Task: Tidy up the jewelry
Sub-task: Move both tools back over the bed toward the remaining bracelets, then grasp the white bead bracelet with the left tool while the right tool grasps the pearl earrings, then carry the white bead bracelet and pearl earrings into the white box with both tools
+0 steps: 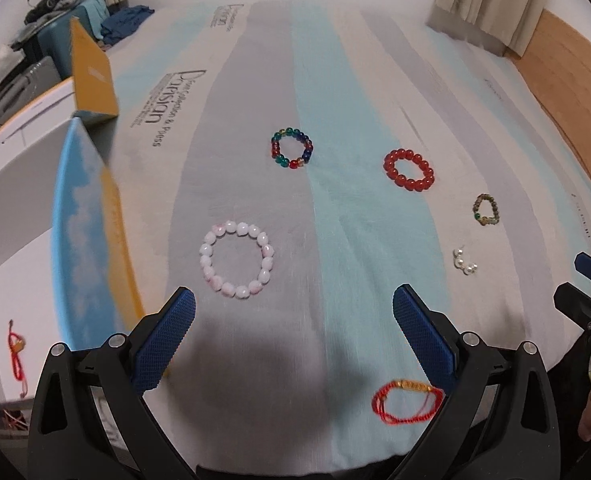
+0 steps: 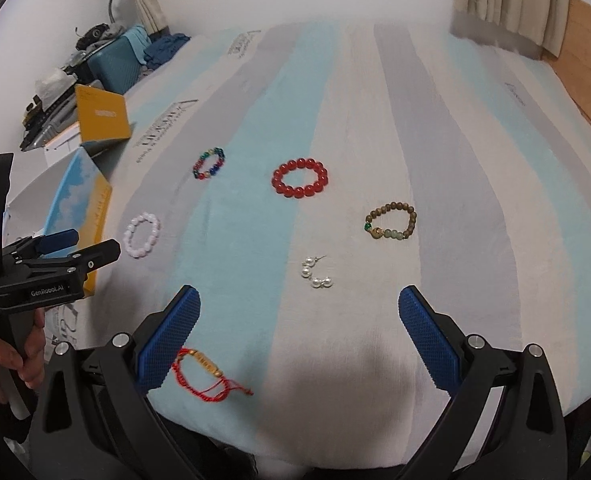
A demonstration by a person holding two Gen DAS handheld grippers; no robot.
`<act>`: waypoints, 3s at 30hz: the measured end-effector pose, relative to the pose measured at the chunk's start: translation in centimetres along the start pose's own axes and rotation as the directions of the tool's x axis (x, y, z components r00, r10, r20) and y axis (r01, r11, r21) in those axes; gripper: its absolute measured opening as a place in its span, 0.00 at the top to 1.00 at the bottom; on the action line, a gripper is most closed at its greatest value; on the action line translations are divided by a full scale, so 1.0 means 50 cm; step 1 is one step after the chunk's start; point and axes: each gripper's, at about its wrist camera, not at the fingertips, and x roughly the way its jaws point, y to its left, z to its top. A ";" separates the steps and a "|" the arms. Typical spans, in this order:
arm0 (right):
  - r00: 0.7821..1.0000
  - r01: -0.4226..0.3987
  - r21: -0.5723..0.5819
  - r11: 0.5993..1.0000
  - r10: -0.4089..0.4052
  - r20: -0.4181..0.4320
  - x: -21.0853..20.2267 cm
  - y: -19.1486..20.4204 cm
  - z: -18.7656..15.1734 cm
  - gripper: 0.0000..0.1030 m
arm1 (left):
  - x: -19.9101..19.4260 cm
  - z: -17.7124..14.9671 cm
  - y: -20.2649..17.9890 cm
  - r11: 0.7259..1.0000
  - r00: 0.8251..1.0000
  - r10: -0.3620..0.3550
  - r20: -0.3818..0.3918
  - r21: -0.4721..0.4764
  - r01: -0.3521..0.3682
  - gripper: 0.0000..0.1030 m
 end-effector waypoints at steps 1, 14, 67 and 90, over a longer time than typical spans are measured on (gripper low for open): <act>1.000 0.001 0.003 1.000 -0.001 -0.006 0.010 -0.003 0.004 0.07 | 0.009 0.003 0.000 1.000 1.000 -0.001 -0.004 0.002 0.001 0.06; 0.995 0.006 0.016 1.000 -0.005 -0.100 0.142 -0.020 0.024 0.07 | 0.119 0.030 0.021 1.000 0.999 -0.005 -0.035 0.011 0.005 0.06; 0.977 0.011 0.062 0.998 0.003 -0.215 0.248 -0.043 -0.019 0.90 | 0.195 0.019 0.093 0.996 0.991 -0.073 -0.111 -0.058 0.067 0.91; 0.988 -0.024 0.093 0.995 0.038 -0.147 0.165 -0.035 -0.005 0.90 | 0.101 0.034 0.067 0.999 0.997 -0.047 -0.066 -0.018 0.046 0.91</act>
